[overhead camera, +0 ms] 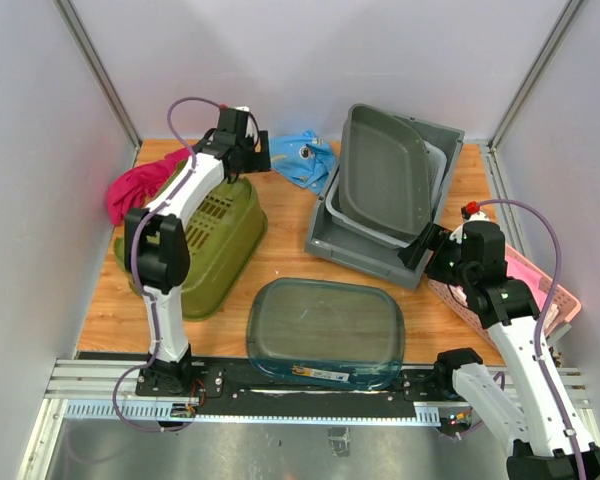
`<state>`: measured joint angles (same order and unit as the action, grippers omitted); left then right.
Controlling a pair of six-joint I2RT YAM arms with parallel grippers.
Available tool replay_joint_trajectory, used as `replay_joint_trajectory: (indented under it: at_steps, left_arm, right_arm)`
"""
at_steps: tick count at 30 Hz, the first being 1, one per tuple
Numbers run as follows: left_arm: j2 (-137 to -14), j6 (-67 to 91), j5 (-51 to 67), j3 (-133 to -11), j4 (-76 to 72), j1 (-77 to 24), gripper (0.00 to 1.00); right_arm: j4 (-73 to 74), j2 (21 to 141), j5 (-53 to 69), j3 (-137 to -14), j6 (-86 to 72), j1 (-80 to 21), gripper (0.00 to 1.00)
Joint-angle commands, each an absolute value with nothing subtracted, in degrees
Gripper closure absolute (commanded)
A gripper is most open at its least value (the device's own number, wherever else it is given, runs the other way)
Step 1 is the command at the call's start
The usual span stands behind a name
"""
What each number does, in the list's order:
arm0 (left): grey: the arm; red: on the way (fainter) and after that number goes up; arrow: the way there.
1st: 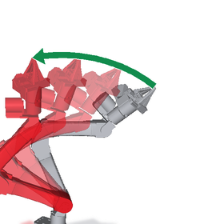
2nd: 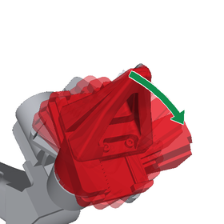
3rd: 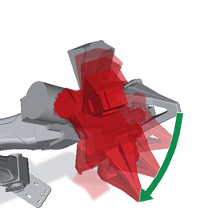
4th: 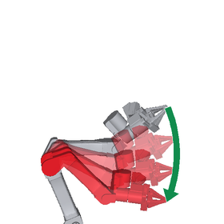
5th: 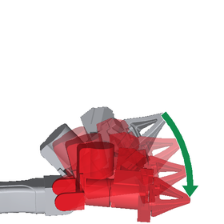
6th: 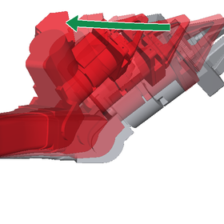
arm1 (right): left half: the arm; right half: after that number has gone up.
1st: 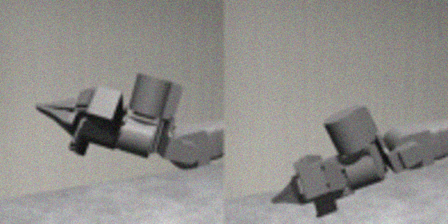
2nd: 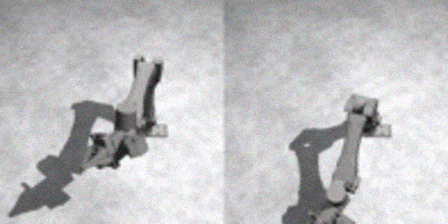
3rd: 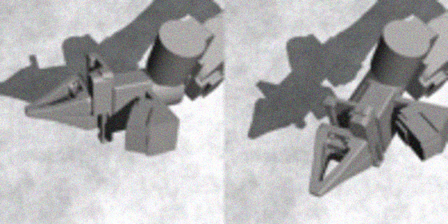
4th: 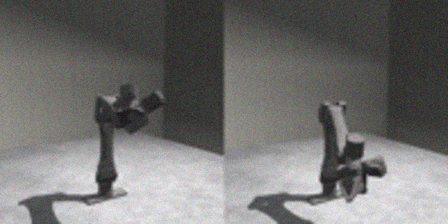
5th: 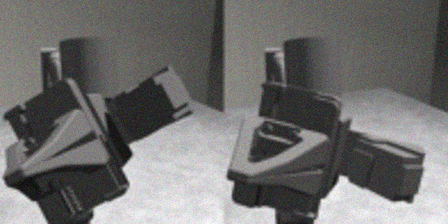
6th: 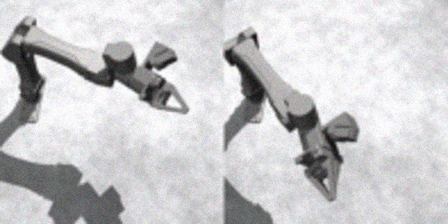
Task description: Turn the large container upside down
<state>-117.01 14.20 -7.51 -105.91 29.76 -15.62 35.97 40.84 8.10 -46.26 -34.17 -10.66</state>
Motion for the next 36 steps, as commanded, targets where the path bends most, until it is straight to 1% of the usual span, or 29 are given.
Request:
replay_joint_trajectory:
  at_steps: [1, 8, 11, 14, 18, 22, 24, 27, 30, 32, 34, 36]
  left_arm:
    - [-108.7, 15.97, -6.39, -97.34, 32.98, -15.67, 0.07]
    - [-92.59, 15.46, -8.5, -93.51, 37.3, -19.05, 0.04]
    - [-87.86, 14.04, -12.44, -89.28, 41.1, -22.11, 0.05]
    - [-84.16, 14.07, -18.81, -83.37, 44.16, -27.4, 0.11]
    - [-81.61, 18.91, -21.26, -76.1, 44.03, -30.3, 0.19]
    - [-83.34, 20.48, -24.73, -73.52, 39.09, -30.32, 0.29]
    - [-85.12, 20.85, -27.12, -73.55, 36.69, -30.26, 0.36]
    - [-89.23, 21.43, -30.7, -75.1, 33.92, -29.17, 0.44]
    - [-94.21, 21.62, -30.21, -78.22, 31.77, -25.1, 0.47]
    - [-97.67, 20.77, -27.55, -80.72, 29.24, -21.03, 0.48]
    - [-102.09, 20.64, -23.49, -85.6, 28.47, -15.67, 0.48]
    - [-108.07, 19.74, -21.17, -91.71, 28.25, -12.95, 0.47]
  right_arm:
    - [35.39, 41.27, 8.28, -46.14, -32.89, -11.81, 0.18]
    - [34.12, 41.28, 9.44, -45.67, -33.26, -11.78, 0.18]
    - [33.03, 40.64, 10.12, -44.36, -34.04, -11.7, 0.19]
    - [32.57, 40.75, 11.07, -43.76, -34.45, -11.71, 0.19]
    - [32.39, 40.96, 11.56, -43.55, -34.37, -11.81, 0.19]
    - [32.08, 40.96, 12.23, -43.9, -34.24, -11.82, 0.19]
    - [32.43, 40.76, 12.18, -44.18, -34.02, -11.78, 0.19]
    - [33.07, 39.97, 11.57, -44.26, -34.01, -11.79, 0.19]
    - [33.7, 39.11, 10.85, -44.31, -33.93, -11.73, 0.19]
    - [34.4, 38.79, 10.54, -44.65, -33.76, -11.82, 0.19]
    - [35.21, 38.67, 10.1, -45.17, -33.24, -11.8, 0.19]
    - [36.39, 38.6, 9.22, -45.88, -32.66, -11.75, 0.19]
